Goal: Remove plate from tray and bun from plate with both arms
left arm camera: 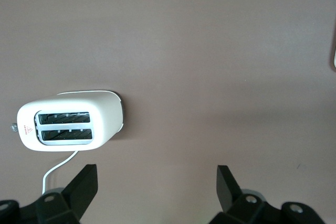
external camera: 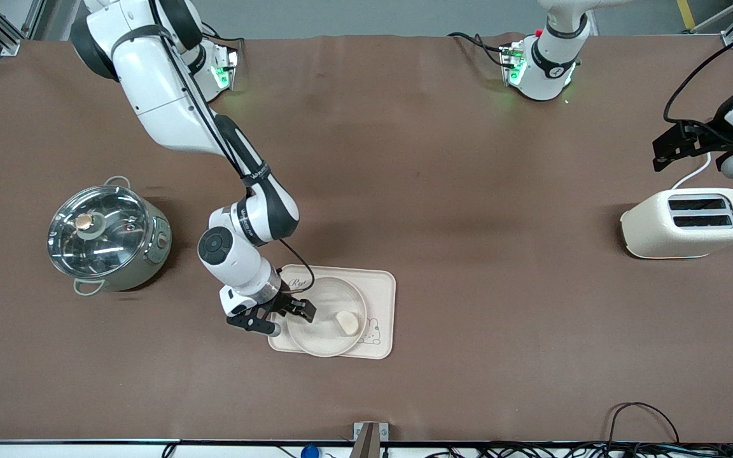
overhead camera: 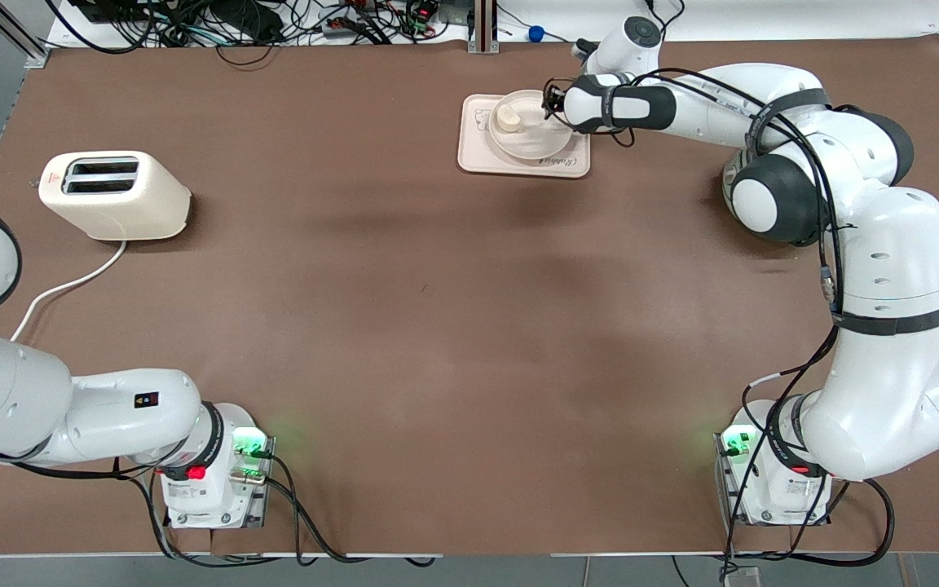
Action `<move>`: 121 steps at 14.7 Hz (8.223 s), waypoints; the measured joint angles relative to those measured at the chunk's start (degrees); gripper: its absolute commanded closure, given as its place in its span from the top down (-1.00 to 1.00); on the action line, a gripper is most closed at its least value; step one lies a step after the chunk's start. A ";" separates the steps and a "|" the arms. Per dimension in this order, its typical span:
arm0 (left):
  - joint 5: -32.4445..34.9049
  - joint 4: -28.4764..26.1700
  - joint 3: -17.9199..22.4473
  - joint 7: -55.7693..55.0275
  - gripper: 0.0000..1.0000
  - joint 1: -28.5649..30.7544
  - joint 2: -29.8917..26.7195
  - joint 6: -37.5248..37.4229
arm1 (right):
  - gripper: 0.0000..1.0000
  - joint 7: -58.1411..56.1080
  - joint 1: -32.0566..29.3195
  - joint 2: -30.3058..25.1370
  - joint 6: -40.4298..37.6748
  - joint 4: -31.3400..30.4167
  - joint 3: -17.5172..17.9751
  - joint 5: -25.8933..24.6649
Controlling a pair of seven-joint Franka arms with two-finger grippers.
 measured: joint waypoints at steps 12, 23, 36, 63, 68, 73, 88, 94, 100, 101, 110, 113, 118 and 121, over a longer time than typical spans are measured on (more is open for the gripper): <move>0.00 0.09 0.00 0.00 1.00 -0.01 0.00 0.05 | -0.99 -2.19 -0.58 1.09 1.77 1.25 -0.27 -0.32; 0.00 0.08 -0.09 0.00 1.00 -0.04 0.01 0.05 | -0.99 -1.89 -0.46 -12.49 2.29 -12.99 4.08 -0.05; 0.00 0.08 -0.27 0.00 1.00 -0.10 0.16 0.05 | -1.00 -5.67 2.56 -24.93 22.80 -44.88 9.64 -0.07; -0.18 -0.42 -2.05 -40.86 1.00 -26.87 21.92 20.80 | 1.00 -21.23 -21.76 -49.20 -28.46 -34.04 7.54 -9.78; -0.15 -0.42 -2.03 -64.65 0.99 -35.76 29.00 28.20 | 1.00 -21.40 -25.90 -50.29 -38.15 -21.30 7.50 -13.51; 0.55 -0.34 -1.85 -86.19 0.92 -41.63 37.09 37.97 | 1.00 -21.41 -28.05 -50.19 -46.00 -13.55 7.50 -13.81; 3.79 -0.07 -1.70 -96.57 0.32 -43.77 45.23 44.25 | 1.00 -21.49 -30.01 -50.27 -60.52 -1.93 5.01 -14.19; 4.44 -0.03 -1.63 -96.58 -0.29 -43.77 46.34 44.96 | 1.00 -21.48 -29.79 -52.02 -60.64 -5.36 4.57 -15.19; 4.46 0.85 -1.66 -97.23 -0.61 -43.85 46.31 45.03 | 1.00 -21.46 -29.49 -55.70 -57.76 -10.49 4.18 -15.36; 4.47 1.12 -1.70 -97.26 -0.66 -43.88 46.22 45.03 | 1.00 -21.46 -29.49 -55.74 -57.64 -10.49 4.08 -15.36; 5.64 1.81 -0.90 -97.38 -0.66 -43.57 39.13 42.37 | 1.00 -21.46 -29.53 -55.84 -57.48 -10.50 3.95 -15.37; 9.22 1.89 0.43 -94.17 -0.65 -39.36 36.85 41.07 | 1.00 -21.46 -29.51 -55.84 -57.50 -10.52 3.99 -15.37; 9.29 4.19 0.53 -81.60 -0.64 -27.98 35.72 35.73 | 1.00 -21.47 -29.50 -56.51 -58.58 -10.51 4.02 -15.37; 9.30 3.70 0.61 -77.13 -0.64 -22.91 36.45 34.55 | 1.00 -21.47 -29.50 -56.95 -58.97 -10.51 4.03 -15.37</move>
